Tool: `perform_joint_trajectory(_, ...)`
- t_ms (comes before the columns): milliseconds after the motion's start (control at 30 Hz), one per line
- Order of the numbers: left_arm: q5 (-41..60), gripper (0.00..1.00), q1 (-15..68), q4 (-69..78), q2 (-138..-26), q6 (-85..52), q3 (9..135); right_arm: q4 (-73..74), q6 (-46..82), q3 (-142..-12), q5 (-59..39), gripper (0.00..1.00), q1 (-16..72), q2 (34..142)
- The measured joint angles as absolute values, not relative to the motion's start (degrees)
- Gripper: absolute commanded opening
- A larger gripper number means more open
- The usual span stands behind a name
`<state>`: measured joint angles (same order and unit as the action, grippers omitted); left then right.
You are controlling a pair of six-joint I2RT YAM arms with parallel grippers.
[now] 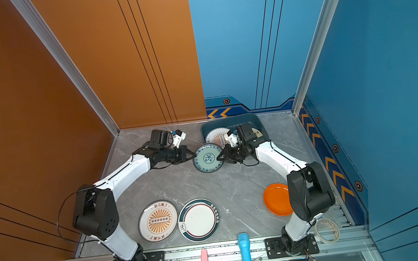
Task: Place the plates into the plastic bin on the countertop
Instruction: 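Tilt the floral plate up with the left gripper while the right grasps its rim, then carry the floral plate to the bin with the right gripper while the left releases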
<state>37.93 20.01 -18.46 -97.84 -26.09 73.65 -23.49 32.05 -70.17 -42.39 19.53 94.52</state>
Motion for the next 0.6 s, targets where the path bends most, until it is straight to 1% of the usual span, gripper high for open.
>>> perform_joint_trajectory(33,37.95,0.01,19.90,-18.61,-97.86,-26.00,73.65,-23.14,32.47,-70.41,-42.57,0.08,19.49,94.52)
perform_joint_trajectory(133,38.02,0.11,19.77,-18.61,-97.86,-25.93,73.65,-22.85,32.88,-70.85,-42.59,0.04,19.38,94.52)
perform_joint_trajectory(233,37.69,0.28,19.84,-18.83,-97.93,-25.98,73.60,-22.98,32.84,-71.42,-42.41,0.00,19.25,94.52)
perform_joint_trajectory(333,37.76,0.44,19.84,-18.63,-97.82,-26.15,73.58,-24.56,32.45,-72.64,-39.97,0.00,18.70,94.52)
perform_joint_trajectory(400,37.60,0.53,19.84,-18.61,-97.73,-26.02,73.32,-26.48,31.75,-74.00,-38.09,0.00,17.52,94.52)
perform_joint_trajectory(433,37.52,0.62,19.84,-18.59,-97.58,-25.89,72.97,-27.53,31.51,-74.96,-37.01,0.00,16.67,94.52)
perform_joint_trajectory(500,37.08,0.74,19.84,-18.61,-96.97,-25.54,71.96,-28.95,31.07,-76.90,-35.42,0.00,14.96,94.52)
perform_joint_trajectory(533,36.73,0.84,19.84,-18.57,-96.38,-25.17,71.26,-29.74,30.87,-78.13,-34.33,0.00,13.89,94.59)
perform_joint_trajectory(567,36.38,0.97,19.84,-18.63,-95.64,-24.97,70.54,-30.59,30.52,-79.42,-33.21,0.00,12.84,94.76)
perform_joint_trajectory(600,35.88,0.98,19.84,-18.72,-94.83,-25.12,69.82,-31.40,30.22,-80.58,-32.08,0.00,12.01,95.00)
